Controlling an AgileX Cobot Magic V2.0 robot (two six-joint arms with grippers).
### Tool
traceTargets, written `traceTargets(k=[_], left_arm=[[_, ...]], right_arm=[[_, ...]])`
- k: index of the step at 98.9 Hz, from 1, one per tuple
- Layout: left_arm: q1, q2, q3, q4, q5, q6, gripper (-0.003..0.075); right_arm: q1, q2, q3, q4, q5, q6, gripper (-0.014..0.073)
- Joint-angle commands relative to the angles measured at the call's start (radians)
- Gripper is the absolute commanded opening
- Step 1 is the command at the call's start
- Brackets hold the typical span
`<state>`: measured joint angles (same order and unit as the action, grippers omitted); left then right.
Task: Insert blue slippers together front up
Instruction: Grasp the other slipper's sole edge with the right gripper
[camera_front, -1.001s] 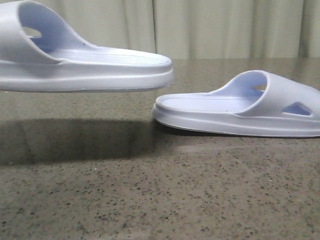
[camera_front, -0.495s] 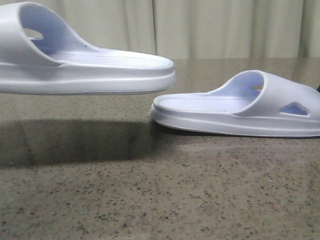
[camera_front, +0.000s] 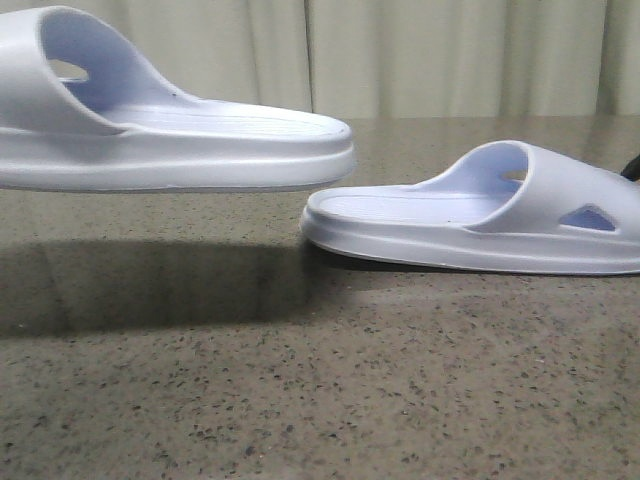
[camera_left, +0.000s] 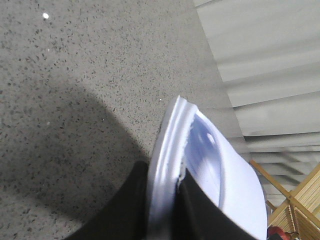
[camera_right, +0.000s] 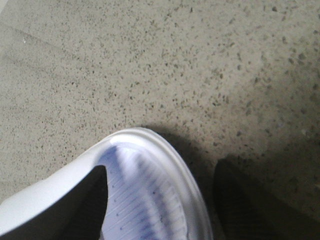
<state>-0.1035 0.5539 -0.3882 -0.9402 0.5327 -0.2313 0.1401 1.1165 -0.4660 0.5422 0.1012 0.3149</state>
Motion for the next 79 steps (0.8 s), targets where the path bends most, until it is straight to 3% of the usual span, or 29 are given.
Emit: traceTargets(k=[1, 63, 79], left_arm=[[-0.006, 0.004, -0.036, -0.047, -0.031, 0.001, 0.0016], [-0.006, 0.004, -0.036, -0.047, -0.03, 0.001, 0.0016], [-0.006, 0.004, -0.036, -0.05, -0.029, 0.001, 0.0016]], right_arm=[[0.008, 0.015, -0.015, -0.001, 0.009, -0.007, 0.0386], [0.01, 0.016, -0.015, -0.001, -0.004, -0.007, -0.0097], [0.01, 0.009, -0.017, -0.001, -0.047, -0.007, -0.0107]])
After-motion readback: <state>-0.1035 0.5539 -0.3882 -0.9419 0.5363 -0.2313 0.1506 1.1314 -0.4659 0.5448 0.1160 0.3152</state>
